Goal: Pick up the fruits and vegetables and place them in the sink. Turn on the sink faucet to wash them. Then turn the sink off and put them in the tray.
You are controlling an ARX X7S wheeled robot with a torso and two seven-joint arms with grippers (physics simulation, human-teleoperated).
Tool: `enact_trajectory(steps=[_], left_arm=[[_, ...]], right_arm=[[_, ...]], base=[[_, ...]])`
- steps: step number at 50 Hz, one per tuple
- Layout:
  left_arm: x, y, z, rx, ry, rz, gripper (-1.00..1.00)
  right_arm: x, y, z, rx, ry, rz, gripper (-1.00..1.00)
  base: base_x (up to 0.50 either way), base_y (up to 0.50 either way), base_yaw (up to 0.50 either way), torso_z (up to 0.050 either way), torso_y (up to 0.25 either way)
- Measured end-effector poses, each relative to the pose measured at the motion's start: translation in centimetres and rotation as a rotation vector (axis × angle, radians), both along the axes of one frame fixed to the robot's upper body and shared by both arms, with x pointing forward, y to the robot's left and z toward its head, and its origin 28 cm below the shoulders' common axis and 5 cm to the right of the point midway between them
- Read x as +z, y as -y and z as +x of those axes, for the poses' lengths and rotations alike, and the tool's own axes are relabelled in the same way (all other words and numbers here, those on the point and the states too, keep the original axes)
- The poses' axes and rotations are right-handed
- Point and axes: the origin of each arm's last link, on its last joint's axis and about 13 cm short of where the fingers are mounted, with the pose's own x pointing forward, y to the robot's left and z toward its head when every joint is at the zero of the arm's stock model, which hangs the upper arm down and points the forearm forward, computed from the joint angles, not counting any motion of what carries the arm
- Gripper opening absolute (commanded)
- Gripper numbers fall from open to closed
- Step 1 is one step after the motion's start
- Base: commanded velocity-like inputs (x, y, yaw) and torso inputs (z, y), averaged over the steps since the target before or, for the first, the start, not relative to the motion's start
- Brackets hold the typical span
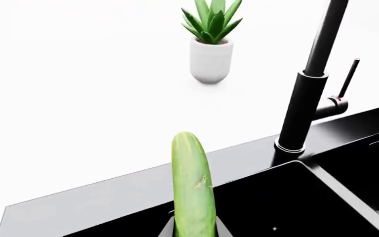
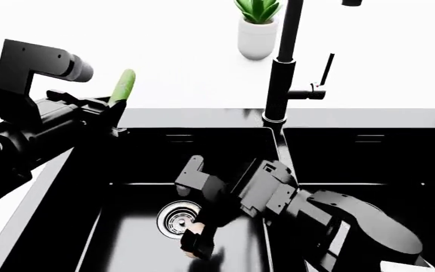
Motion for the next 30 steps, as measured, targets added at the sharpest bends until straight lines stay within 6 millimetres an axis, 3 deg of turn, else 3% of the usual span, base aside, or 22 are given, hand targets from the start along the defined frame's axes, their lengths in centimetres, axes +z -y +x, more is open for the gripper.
enact_trajectory(steps=[9, 10, 20, 30], left_arm=[[-0.6, -0.3, -0.7, 0.012, -0.004, -0.016, -1.00], [-0.7, -0.3, -0.7, 0.014, -0.005, -0.018, -1.00], [-1.1, -0.4, -0.9, 0.018, -0.007, -0.030, -1.00], [-0.5, 0.0, -0.6, -0.008, -0.002, -0.004, -1.00]], right_arm=[[-1.8, 0.0, -0.6, 0.005, -0.026, -0.033, -1.00], [-1.9, 0.0, -0.7, 0.007, -0.026, -0.032, 1.00], [-0.7, -0.7, -0.2, 0.024, 0.010, 0.021, 1.00], [3.8, -0.6, 1.3, -0.027, 0.127, 0.161, 1.00]], base=[[0.00, 0.00, 0.00, 0.000, 0.000], [0.00, 0.00, 0.00, 0.000, 0.000], [0.00, 0.00, 0.00, 0.000, 0.001], [0.00, 0.00, 0.00, 0.000, 0.000]])
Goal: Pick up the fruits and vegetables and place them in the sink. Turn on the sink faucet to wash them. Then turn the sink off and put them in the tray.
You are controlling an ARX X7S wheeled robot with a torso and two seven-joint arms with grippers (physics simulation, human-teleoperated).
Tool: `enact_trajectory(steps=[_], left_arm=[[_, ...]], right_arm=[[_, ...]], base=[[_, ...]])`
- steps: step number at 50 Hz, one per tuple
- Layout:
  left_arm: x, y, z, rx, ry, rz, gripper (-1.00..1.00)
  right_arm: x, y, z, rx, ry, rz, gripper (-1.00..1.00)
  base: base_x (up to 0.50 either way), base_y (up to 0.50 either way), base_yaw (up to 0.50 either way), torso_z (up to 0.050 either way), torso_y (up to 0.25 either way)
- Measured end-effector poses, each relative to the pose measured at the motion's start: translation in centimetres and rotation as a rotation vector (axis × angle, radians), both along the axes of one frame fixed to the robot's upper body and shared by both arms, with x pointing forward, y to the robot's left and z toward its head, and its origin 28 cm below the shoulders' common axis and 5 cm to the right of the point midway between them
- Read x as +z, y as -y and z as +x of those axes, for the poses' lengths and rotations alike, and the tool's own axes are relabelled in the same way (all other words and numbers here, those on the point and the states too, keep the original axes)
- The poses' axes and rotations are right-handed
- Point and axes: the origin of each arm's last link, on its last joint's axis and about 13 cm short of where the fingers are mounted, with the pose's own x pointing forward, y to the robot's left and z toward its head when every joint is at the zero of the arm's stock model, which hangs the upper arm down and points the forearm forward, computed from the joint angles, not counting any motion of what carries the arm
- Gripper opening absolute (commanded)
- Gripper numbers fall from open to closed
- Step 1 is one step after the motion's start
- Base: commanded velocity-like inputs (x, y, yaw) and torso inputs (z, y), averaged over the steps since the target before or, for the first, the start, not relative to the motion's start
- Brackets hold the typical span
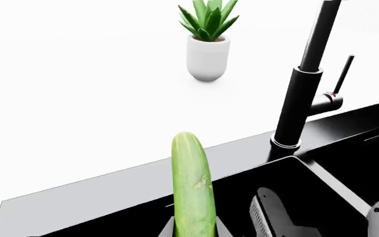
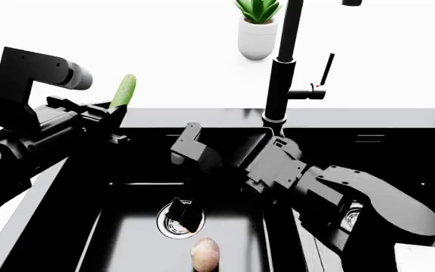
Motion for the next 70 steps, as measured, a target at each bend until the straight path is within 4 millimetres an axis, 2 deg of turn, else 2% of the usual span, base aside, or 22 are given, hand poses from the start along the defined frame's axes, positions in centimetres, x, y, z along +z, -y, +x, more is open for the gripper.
enact_trajectory(steps=[7, 14, 23, 32, 46, 56, 63, 70], left_arm=[[0.9, 0.8, 1.2, -0.069, -0.008, 0.057, -1.00], [1.3, 2.0, 2.7, -0.155, -0.039, 0.126, -1.00], [0.8, 3.7, 4.2, -0.260, -0.110, 0.216, -1.00], [-0.1, 4.7, 5.2, -0.346, -0.202, 0.318, -1.00], [-4.6, 5.9, 8.4, -0.436, -0.385, 0.467, -1.00], [-8.5, 6.8, 9.8, -0.498, -0.505, 0.534, -1.00], [-11.5, 7.0, 10.9, -0.513, -0.587, 0.540, -1.00], [-13.5, 6.9, 12.1, -0.507, -0.644, 0.534, -1.00]], right_arm=[[3.5, 2.7, -0.5, -0.132, 0.102, 0.153, 1.00], [5.9, 6.7, -2.4, -0.301, 0.190, 0.282, 1.00], [8.2, 11.0, -5.8, -0.474, 0.283, 0.398, 1.00], [9.3, 13.7, -8.9, -0.591, 0.343, 0.469, 1.00], [9.5, 16.9, -13.1, -0.748, 0.405, 0.524, 1.00], [9.2, 18.3, -15.4, -0.826, 0.417, 0.526, 1.00], [8.8, 18.9, -16.2, -0.867, 0.412, 0.517, 1.00], [8.2, 19.0, -16.1, -0.893, 0.393, 0.511, 1.00]], base=[[0.00, 0.00, 0.00, 0.000, 0.000], [0.00, 0.00, 0.00, 0.000, 0.000], [0.00, 0.00, 0.00, 0.000, 0.000], [0.00, 0.00, 0.00, 0.000, 0.001], [0.00, 0.00, 0.00, 0.000, 0.000], [0.00, 0.00, 0.00, 0.000, 0.000], [0.00, 0.00, 0.00, 0.000, 0.000], [0.00, 0.00, 0.00, 0.000, 0.000]])
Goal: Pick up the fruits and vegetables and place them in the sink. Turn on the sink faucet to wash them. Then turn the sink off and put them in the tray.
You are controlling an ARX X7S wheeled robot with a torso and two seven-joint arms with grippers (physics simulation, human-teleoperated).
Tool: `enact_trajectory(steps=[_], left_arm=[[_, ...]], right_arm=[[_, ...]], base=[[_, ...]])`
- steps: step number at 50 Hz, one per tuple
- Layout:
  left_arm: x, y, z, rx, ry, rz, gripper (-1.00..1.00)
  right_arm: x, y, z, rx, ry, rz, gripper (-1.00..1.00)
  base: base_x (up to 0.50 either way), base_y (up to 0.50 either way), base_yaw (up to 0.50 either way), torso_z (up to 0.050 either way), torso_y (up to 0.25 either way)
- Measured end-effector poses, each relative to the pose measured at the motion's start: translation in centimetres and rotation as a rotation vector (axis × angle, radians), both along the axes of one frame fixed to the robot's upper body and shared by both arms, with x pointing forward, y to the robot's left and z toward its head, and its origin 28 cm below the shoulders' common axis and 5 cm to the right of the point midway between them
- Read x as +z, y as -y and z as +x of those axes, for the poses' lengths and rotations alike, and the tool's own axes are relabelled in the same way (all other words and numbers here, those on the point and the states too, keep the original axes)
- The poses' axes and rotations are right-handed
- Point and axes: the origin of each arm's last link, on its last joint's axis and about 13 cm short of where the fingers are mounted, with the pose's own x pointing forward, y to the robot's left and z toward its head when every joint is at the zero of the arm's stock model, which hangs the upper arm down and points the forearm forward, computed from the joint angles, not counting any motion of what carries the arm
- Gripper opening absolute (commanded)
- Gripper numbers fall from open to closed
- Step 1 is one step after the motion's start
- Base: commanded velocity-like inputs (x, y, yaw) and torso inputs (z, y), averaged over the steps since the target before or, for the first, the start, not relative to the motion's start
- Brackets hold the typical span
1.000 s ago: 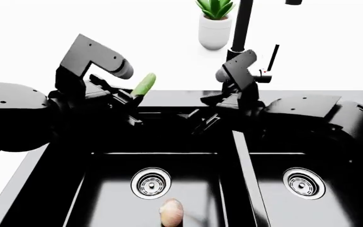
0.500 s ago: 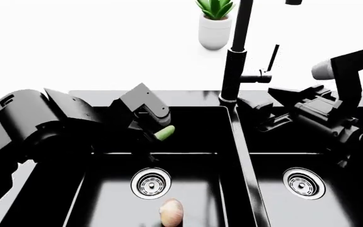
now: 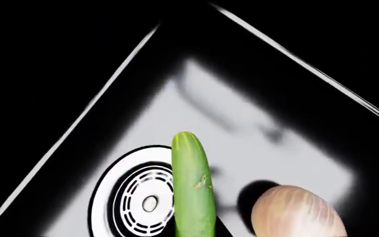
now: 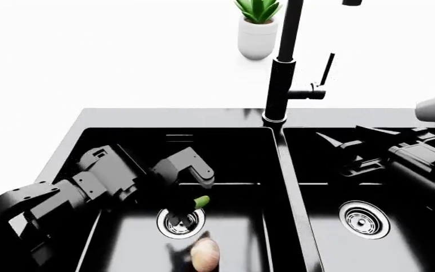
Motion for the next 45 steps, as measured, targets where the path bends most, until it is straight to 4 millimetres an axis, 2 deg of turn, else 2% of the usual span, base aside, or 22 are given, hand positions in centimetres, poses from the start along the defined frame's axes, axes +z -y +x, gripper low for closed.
enact_trajectory(steps=[6, 17, 18, 27, 34, 38, 45], left_arm=[[-1.8, -0.1, 0.4, 0.011, -0.040, 0.011, -1.00], [-4.2, -0.1, -0.2, 0.013, -0.101, 0.013, -1.00], [-4.4, -0.1, -0.3, 0.014, -0.104, 0.012, 1.00], [-5.2, -0.1, -0.7, 0.022, -0.119, 0.002, 1.00], [-4.9, -0.1, -0.9, 0.030, -0.097, -0.023, 1.00], [-3.4, 0.0, -0.9, 0.044, -0.046, -0.080, 1.00], [1.4, -0.3, -1.1, 0.079, 0.094, -0.213, 1.00]], right_arm=[[-0.4, 0.0, 0.1, -0.008, -0.017, 0.005, 1.00], [-0.8, -0.1, 0.4, -0.007, -0.034, 0.010, 1.00], [-0.8, -0.2, 0.5, -0.005, -0.035, 0.010, 1.00], [-0.8, -0.5, 0.8, 0.006, -0.036, 0.011, 1.00], [-0.6, -0.6, 0.8, 0.011, -0.025, 0.016, 1.00], [-0.4, -0.8, 1.1, 0.013, -0.005, 0.030, 1.00], [0.0, -1.0, 1.6, 0.014, 0.036, 0.061, 1.00]], base=[[0.00, 0.00, 0.00, 0.000, 0.002], [0.00, 0.00, 0.00, 0.001, 0.000], [0.00, 0.00, 0.00, 0.000, 0.000], [0.00, 0.00, 0.00, 0.000, 0.000], [0.00, 0.00, 0.00, 0.000, 0.000], [0.00, 0.00, 0.00, 0.000, 0.000], [0.00, 0.00, 0.00, 0.000, 0.000]])
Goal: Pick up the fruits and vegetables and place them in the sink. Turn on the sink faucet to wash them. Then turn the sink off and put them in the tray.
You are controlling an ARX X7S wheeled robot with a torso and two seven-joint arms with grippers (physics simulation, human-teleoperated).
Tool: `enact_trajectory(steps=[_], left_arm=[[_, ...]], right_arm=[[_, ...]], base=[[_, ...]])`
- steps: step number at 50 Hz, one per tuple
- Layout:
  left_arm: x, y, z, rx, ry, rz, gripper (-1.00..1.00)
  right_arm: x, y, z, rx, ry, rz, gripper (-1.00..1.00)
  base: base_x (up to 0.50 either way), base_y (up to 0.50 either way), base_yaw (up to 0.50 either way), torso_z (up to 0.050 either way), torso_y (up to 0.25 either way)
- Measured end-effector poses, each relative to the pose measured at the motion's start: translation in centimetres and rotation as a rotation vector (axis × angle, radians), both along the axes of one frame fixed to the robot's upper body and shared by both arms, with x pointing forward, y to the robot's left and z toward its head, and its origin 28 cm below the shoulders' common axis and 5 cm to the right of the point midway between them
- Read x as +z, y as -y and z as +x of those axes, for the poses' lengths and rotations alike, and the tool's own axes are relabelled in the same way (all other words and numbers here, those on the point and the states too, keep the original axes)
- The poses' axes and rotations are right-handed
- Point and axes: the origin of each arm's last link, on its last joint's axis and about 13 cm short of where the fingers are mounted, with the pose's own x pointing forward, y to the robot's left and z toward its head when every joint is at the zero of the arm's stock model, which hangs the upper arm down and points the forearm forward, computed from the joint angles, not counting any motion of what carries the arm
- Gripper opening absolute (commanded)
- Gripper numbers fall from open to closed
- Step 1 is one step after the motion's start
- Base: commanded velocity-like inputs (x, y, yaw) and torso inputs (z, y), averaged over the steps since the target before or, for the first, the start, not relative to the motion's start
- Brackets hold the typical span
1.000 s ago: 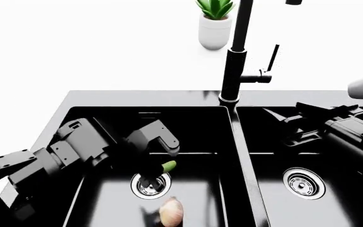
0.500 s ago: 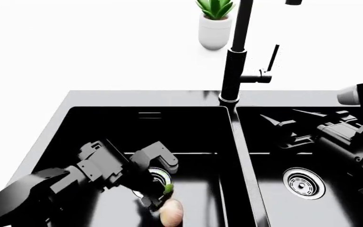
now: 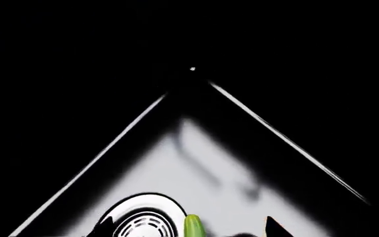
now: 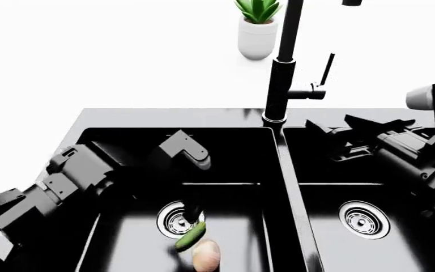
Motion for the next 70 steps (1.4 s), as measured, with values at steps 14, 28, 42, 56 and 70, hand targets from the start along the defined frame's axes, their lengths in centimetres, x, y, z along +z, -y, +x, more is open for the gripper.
enact_trajectory(steps=[14, 28, 42, 56, 70], left_arm=[[10.1, -1.9, 0.0, 0.242, 0.442, -0.253, 1.00], [15.8, -1.6, 1.7, 0.470, 0.807, -0.285, 1.00], [15.9, -1.0, 1.6, 0.517, 0.859, -0.264, 1.00], [14.9, -1.3, 1.3, 0.534, 0.848, -0.247, 1.00], [13.9, -1.7, 0.5, 0.543, 0.822, -0.240, 1.00]], right_arm=[[0.8, 0.2, -0.7, -0.116, 0.109, 0.003, 1.00], [3.4, 0.3, 0.5, -0.335, 0.395, -0.167, 1.00], [6.4, -0.6, 2.9, -0.508, 0.749, -0.286, 1.00], [8.6, -1.5, 5.2, -0.623, 1.015, -0.387, 1.00], [8.7, -4.3, 8.2, -0.528, 1.225, -0.439, 1.00]], base=[[0.00, 0.00, 0.00, 0.000, 0.000], [0.00, 0.00, 0.00, 0.000, 0.000], [0.00, 0.00, 0.00, 0.000, 0.000], [0.00, 0.00, 0.00, 0.000, 0.000], [0.00, 0.00, 0.00, 0.000, 0.000]])
